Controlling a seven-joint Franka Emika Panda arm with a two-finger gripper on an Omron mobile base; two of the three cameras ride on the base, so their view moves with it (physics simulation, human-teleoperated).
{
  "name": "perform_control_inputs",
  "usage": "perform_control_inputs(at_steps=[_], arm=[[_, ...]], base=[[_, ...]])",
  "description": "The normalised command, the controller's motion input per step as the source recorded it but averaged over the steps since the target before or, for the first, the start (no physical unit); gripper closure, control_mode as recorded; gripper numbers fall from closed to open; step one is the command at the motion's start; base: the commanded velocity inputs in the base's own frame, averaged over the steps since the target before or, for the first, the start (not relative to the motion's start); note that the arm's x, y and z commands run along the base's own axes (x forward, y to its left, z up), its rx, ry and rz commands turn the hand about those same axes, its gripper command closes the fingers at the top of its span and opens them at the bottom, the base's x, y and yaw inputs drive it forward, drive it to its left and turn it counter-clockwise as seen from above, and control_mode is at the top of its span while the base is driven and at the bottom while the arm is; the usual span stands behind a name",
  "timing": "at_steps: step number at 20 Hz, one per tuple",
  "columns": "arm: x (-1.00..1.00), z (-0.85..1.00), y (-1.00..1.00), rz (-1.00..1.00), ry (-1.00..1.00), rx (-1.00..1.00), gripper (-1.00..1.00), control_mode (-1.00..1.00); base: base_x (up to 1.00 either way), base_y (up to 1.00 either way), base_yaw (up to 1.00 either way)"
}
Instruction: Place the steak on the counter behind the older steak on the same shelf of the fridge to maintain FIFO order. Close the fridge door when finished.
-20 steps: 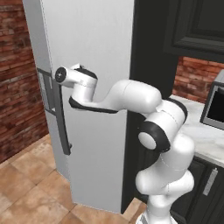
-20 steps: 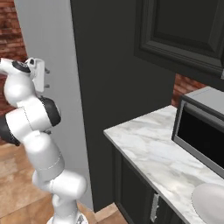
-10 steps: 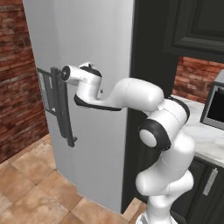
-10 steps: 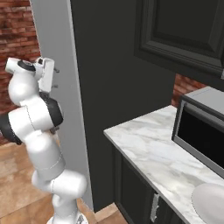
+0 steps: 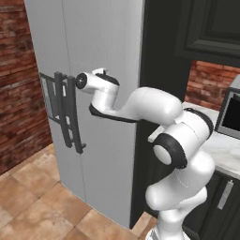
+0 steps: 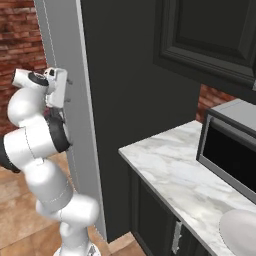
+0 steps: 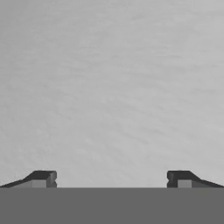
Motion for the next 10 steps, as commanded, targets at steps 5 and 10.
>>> perform_control_inputs(at_steps=[5,10], arm=[[0.33,-0.08,-0.88,0.0,-0.1,0.09,-1.0,-1.0],[0.51,-0.12,-0.81,0.0,-0.04,0.1,-1.0,-1.0]], base=[[0.0,0.0,0.0],[0.0,0.0,0.0]])
